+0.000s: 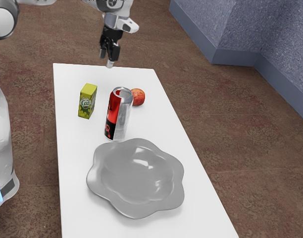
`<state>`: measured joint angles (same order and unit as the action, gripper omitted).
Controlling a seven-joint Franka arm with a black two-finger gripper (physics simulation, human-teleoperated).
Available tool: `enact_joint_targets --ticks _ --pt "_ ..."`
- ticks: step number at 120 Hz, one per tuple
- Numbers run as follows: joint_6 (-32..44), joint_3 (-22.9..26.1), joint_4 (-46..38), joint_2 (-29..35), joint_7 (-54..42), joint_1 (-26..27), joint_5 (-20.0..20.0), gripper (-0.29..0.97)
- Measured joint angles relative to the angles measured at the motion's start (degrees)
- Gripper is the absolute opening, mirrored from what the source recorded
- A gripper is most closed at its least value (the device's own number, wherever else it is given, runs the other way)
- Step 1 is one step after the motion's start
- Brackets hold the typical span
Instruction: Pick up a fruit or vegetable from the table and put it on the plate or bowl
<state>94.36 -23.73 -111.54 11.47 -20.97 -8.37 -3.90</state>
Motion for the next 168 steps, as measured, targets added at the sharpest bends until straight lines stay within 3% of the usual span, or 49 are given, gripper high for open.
enact_joint_targets --ticks 48,168 --pt "9.87 2.98 -0.59 -3.54 1.40 0.18 -0.55 0.66" --pt "11.92 9.21 -1.24 -7.37 3.26 0.11 0.19 0.66"
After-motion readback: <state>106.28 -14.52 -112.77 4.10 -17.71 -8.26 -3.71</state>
